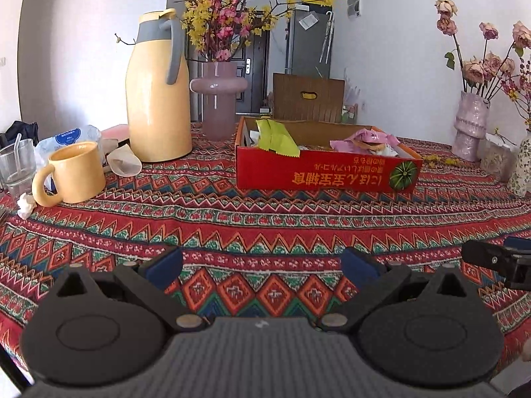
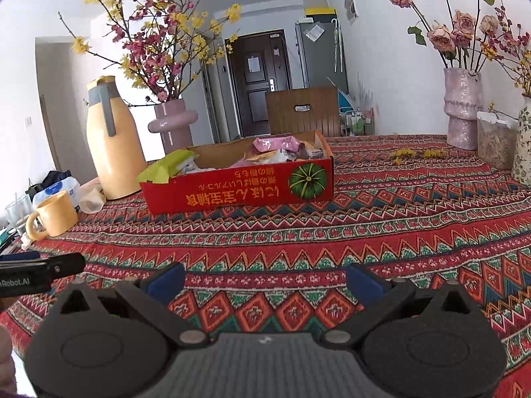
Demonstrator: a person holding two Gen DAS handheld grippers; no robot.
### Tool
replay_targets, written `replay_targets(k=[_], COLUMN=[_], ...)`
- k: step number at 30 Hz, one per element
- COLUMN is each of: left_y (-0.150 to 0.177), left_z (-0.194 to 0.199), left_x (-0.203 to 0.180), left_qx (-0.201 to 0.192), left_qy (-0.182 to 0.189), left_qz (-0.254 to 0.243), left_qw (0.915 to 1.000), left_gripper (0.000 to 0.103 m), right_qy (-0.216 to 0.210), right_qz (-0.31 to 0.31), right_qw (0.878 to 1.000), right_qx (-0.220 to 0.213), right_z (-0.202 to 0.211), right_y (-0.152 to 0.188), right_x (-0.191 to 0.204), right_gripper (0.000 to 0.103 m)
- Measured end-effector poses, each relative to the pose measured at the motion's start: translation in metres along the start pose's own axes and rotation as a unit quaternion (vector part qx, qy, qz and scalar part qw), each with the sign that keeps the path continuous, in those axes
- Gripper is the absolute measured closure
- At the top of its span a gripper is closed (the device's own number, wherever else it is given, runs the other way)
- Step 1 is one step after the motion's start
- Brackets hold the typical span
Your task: Organize snacks
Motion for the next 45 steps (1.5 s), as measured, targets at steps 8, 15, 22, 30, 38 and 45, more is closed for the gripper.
replay_targets(k=[8,15,22,30,38,45], left_y=[0.0026,0.0035,0.0037,0.0053,0.0072,0.0076], left_z=[0.0022,0.002,0.002,0.0015,0.001,0.0012], left_x=[0.0002,0.0006,0.0006,0.0008,0.0004,0.0002], left_qx=[0.002,0.004,0.004,0.005,0.006,0.006], left_qy=[0.002,0.002,0.002,0.002,0.002,0.003], left_qz=[0.001,0.001,0.001,0.001,0.002,0.001], left_qw=[1.0,1.0,1.0,1.0,1.0,1.0], left_gripper=[0.0,0.0,0.0,0.0,0.0,0.0], right_qy=[0.001,0.001,0.001,0.001,0.001,0.001], right_qz=[0.002,0.004,0.004,0.003,0.003,0.003], right_qw=[1.0,1.0,1.0,1.0,1.0,1.0], right_qx=[0.003,0.005,0.006,0.007,0.008,0.008], right_z=[0.0043,0.0041,0.0038,0.0031,0.0025,0.0026], right_y=[0.0035,0.0045,0.0048,0.0051,0.0059,0.0059], right_x=[0.0021,0.0036,0.0041,0.004,0.0044,0.0044], right_gripper=[0.0,0.0,0.0,0.0,0.0,0.0])
Point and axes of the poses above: each gripper's, at about its wrist camera, not at the fingertips, and z roughly against the way its jaws point, x to its left, y to its underside, the point moved 10 cm from there along -z, roughly the way its jaws point, and after that the axes turned 1 degree about x, right-handed, at the moved point
